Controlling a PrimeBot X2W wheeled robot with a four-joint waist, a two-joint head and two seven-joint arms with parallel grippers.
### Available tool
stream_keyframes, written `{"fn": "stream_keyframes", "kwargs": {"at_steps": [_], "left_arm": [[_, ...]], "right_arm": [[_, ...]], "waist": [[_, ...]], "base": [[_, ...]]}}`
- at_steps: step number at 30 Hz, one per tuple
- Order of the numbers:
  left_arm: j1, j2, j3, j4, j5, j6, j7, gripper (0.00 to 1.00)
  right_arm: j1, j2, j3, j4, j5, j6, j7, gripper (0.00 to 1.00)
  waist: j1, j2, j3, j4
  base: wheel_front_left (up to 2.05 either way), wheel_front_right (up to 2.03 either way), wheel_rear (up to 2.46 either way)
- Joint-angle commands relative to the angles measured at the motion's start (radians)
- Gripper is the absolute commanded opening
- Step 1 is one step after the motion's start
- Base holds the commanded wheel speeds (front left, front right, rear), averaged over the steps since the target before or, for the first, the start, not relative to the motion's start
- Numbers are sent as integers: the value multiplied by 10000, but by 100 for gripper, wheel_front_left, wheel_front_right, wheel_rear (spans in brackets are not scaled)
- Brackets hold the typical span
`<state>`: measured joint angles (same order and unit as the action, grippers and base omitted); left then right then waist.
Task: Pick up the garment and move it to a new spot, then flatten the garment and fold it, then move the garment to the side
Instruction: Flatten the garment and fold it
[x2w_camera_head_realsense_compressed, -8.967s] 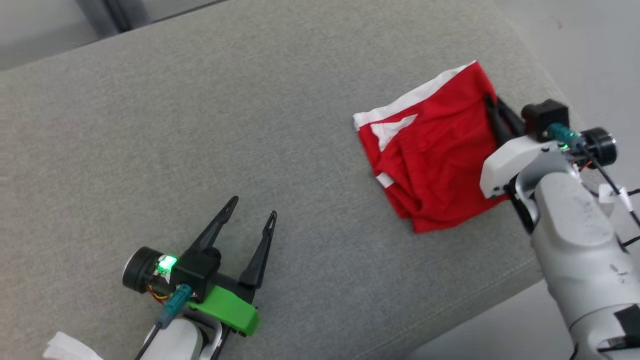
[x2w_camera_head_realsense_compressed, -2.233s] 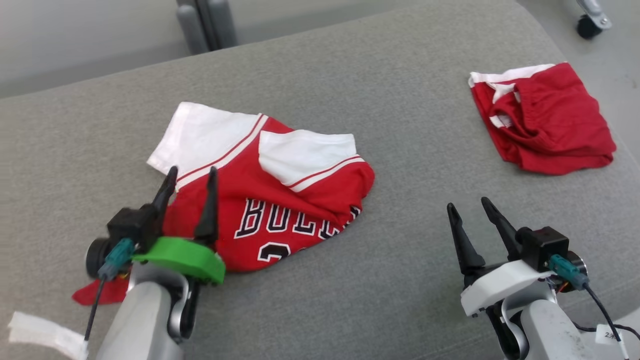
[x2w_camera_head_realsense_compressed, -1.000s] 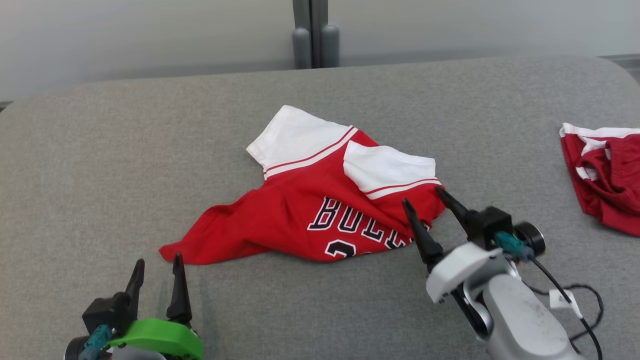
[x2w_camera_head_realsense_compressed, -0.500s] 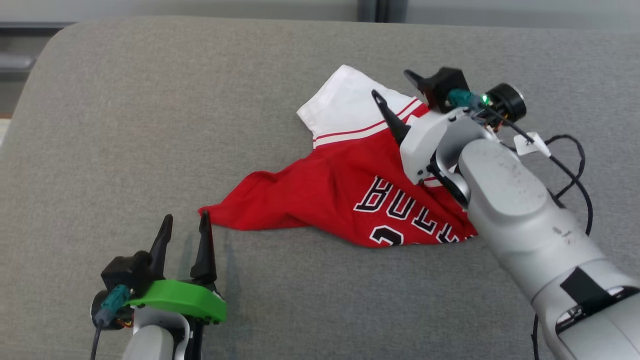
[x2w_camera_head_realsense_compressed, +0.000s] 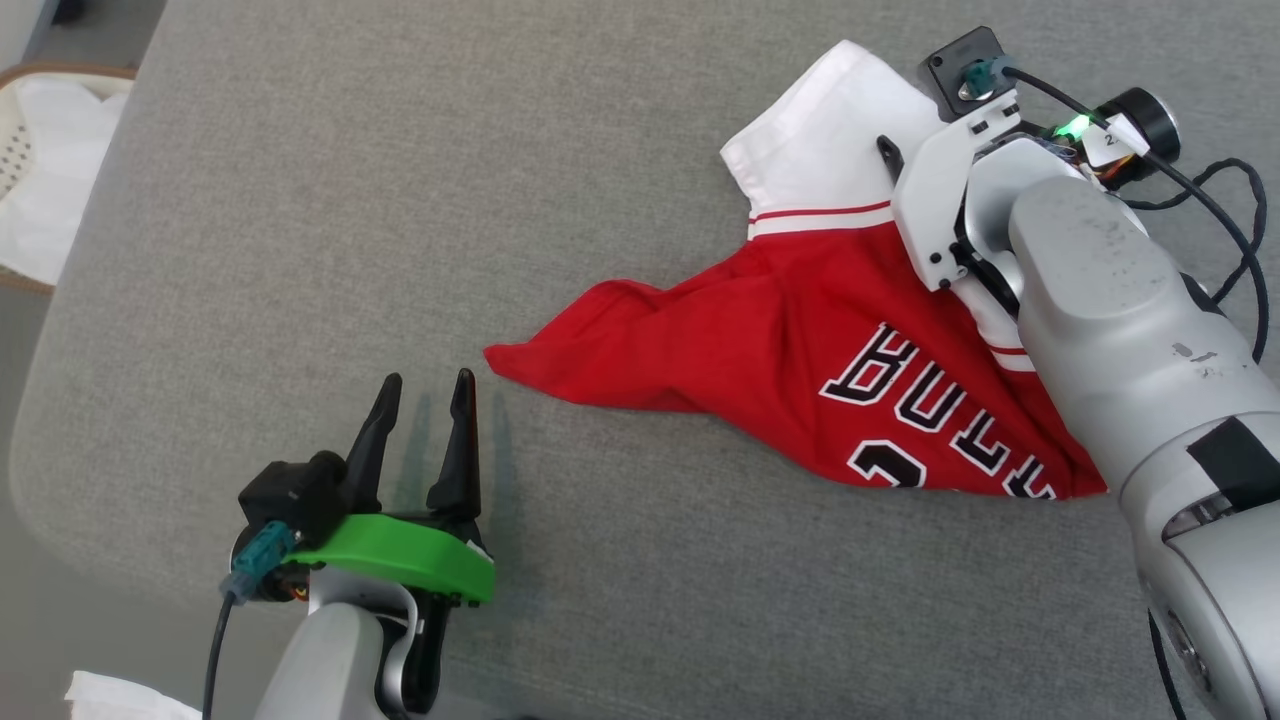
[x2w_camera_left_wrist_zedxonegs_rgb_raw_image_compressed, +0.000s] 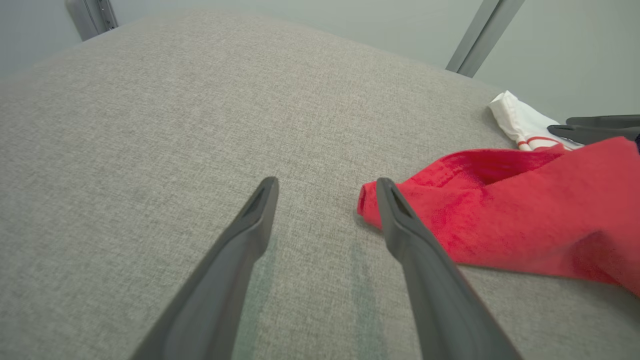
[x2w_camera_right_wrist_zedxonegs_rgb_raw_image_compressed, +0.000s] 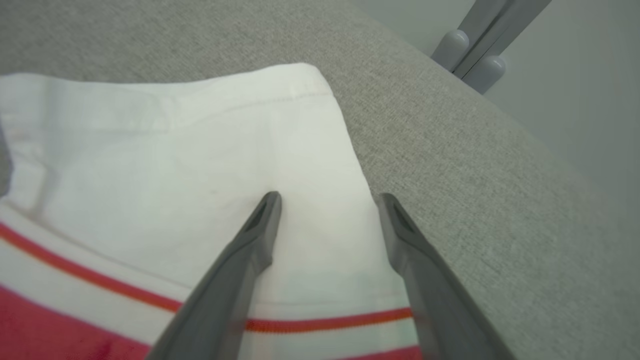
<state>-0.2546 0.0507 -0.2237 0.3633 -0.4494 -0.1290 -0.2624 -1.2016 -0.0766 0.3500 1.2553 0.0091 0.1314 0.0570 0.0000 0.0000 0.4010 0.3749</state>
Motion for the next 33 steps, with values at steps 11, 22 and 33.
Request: {"fn": "stream_keyframes", "kwargs": {"at_steps": [11, 22, 33], "left_arm": [[-300, 11, 227, -43, -78, -24, -33, 100], [50, 14, 390, 14, 108, -25, -33, 100], [434, 17, 1025, -3, 626, -23, -33, 100]], "right_arm": [[38, 34, -1270, -28, -830, -6, -158, 0], [-1459, 262, -1558, -2445, -1041, -14, -3218, 0], [1417, -346, -296, -7943, 1365, -14, -3227, 0]], "waist": [[0, 0, 398, 420], [0, 0, -113, 255], [0, 0, -922, -1060]], "base": [[0, 0, 0], [0, 0, 0], [0, 0, 0]]}}
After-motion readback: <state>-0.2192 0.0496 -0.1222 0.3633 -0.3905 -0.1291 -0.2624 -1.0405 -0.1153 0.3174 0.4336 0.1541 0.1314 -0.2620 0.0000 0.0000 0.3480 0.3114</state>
